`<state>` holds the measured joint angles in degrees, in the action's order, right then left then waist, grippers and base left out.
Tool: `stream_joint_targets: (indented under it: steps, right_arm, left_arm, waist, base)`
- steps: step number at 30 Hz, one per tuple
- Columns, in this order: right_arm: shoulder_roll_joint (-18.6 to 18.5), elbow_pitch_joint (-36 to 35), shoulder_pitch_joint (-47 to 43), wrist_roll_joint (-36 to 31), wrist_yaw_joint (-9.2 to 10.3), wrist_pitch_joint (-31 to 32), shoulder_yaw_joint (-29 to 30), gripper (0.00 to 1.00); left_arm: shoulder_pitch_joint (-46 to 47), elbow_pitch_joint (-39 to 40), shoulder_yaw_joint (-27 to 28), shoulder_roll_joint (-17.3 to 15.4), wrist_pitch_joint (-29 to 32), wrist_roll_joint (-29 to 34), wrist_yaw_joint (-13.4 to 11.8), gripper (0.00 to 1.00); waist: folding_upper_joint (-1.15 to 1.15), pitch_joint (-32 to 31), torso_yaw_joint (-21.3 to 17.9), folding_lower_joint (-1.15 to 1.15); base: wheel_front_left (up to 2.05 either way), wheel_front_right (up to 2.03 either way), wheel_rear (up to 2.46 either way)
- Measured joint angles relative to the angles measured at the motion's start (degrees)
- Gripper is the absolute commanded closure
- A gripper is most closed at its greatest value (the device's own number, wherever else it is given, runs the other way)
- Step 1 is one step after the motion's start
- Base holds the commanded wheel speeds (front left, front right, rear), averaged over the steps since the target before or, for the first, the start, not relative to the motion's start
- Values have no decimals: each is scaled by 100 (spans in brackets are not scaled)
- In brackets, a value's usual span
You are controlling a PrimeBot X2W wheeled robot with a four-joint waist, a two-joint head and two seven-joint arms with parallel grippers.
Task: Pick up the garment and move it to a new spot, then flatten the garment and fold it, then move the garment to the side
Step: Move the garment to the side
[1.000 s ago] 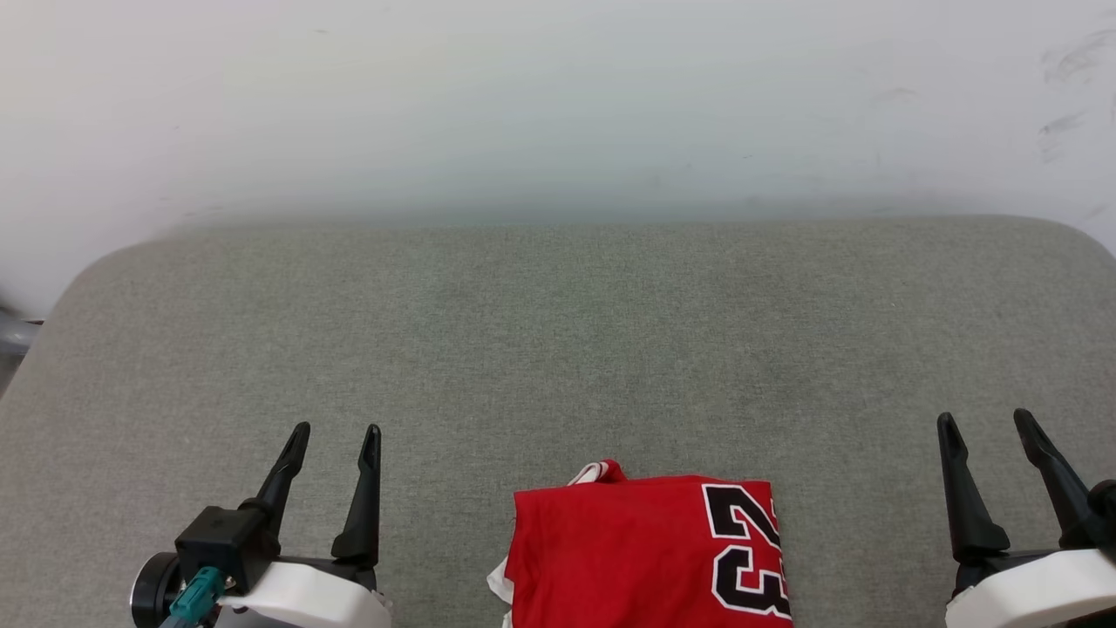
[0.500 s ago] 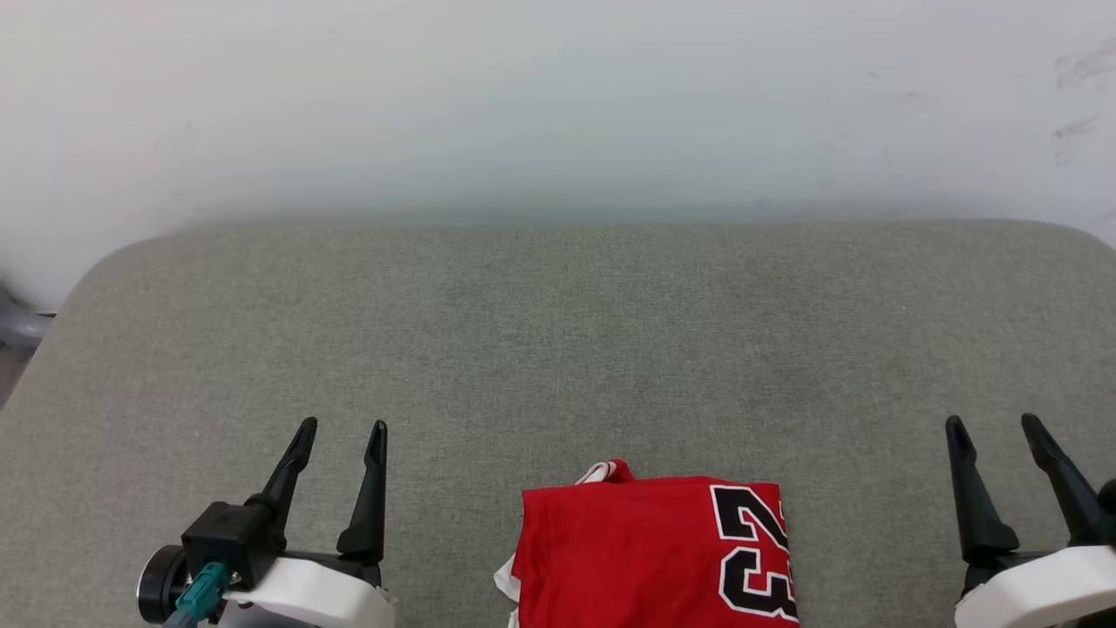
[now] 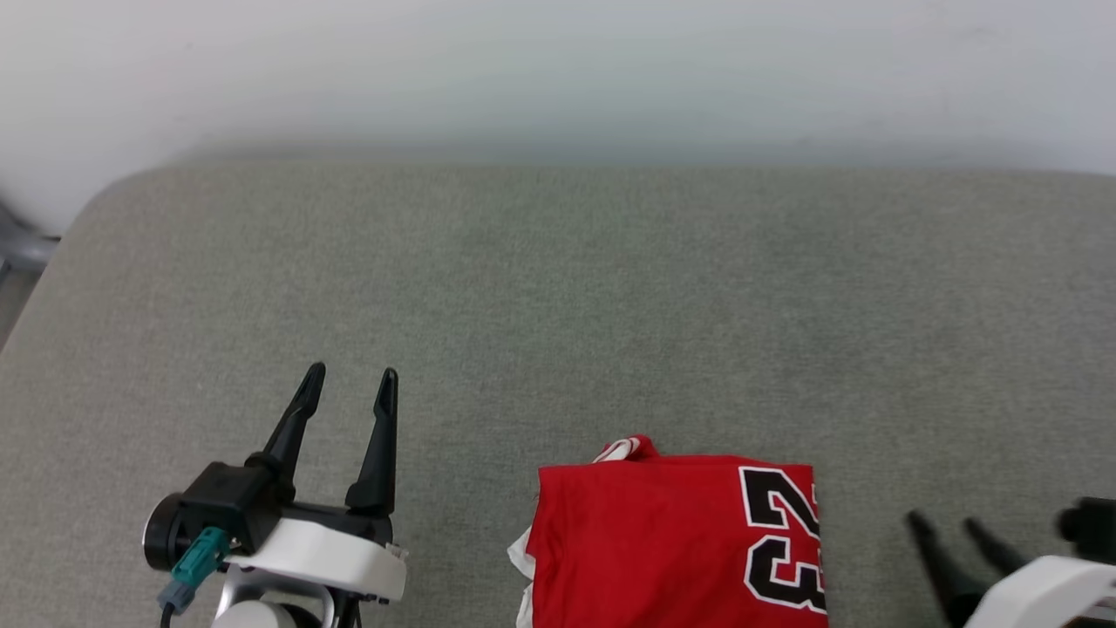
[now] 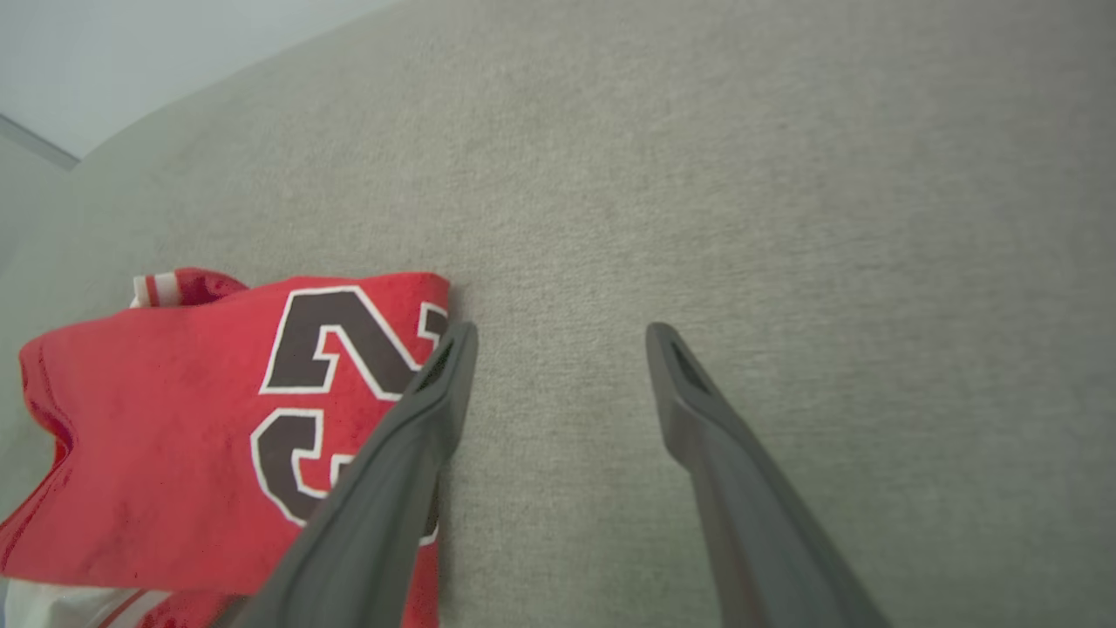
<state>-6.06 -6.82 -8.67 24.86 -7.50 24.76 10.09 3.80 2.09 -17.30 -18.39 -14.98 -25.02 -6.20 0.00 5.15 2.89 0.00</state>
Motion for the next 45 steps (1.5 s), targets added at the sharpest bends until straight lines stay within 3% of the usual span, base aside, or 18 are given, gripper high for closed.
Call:
stream_joint_targets:
  steps: [5, 13, 14, 21, 29, 35, 40, 45]
  right_arm:
    - [-129, 288, 121, 734, 0, 816, -611, 0]
    - [-71, 1028, 579, 1521, -7, 1337, -920, 0]
    - [-68, 1136, 649, 1584, -7, 1404, -982, 100]
    - [-215, 1176, 753, 1337, -5, 1183, -1296, 100]
    - [-680, 1265, 1017, 247, -7, 979, -1379, 100]
    - [-1001, 1423, 1506, -204, -2, 989, -1113, 100]
    - [-1061, 1663, 2050, -471, -2, 657, -859, 100]
    - [-1121, 1900, 2605, -651, -2, 360, -605, 100]
  left_arm:
    - [212, 3, 100, 144, -1, 103, 158, 0]
    - [426, -65, 282, 308, -1, 280, 379, 0]
    - [428, -114, 328, 360, -1, 334, 441, 0]
    - [359, -216, 430, 381, -1, 469, 516, 0]
    - [101, -121, 479, 288, 20, 514, 460, 0]
    - [38, 248, 411, 246, 114, 531, 446, 0]
    - [228, 470, 358, 177, 188, 581, 472, 0]
    - [488, 704, 338, 68, 282, 664, 521, 0]
  waist:
    - [0, 381, 139, 0]
    - [0, 914, 399, 0]
    - [0, 958, 449, 0]
    - [0, 753, 325, 0]
    - [0, 468, -194, 0]
    - [0, 396, -1005, 0]
    - [0, 572, -1584, 0]
    - [0, 934, -1882, 0]
  base:
    - [0, 0, 0]
    - [0, 0, 0]
    - [0, 0, 0]
    - [0, 0, 0]
    - [0, 0, 0]
    - [0, 0, 0]
    - [0, 0, 0]
    - [0, 0, 0]
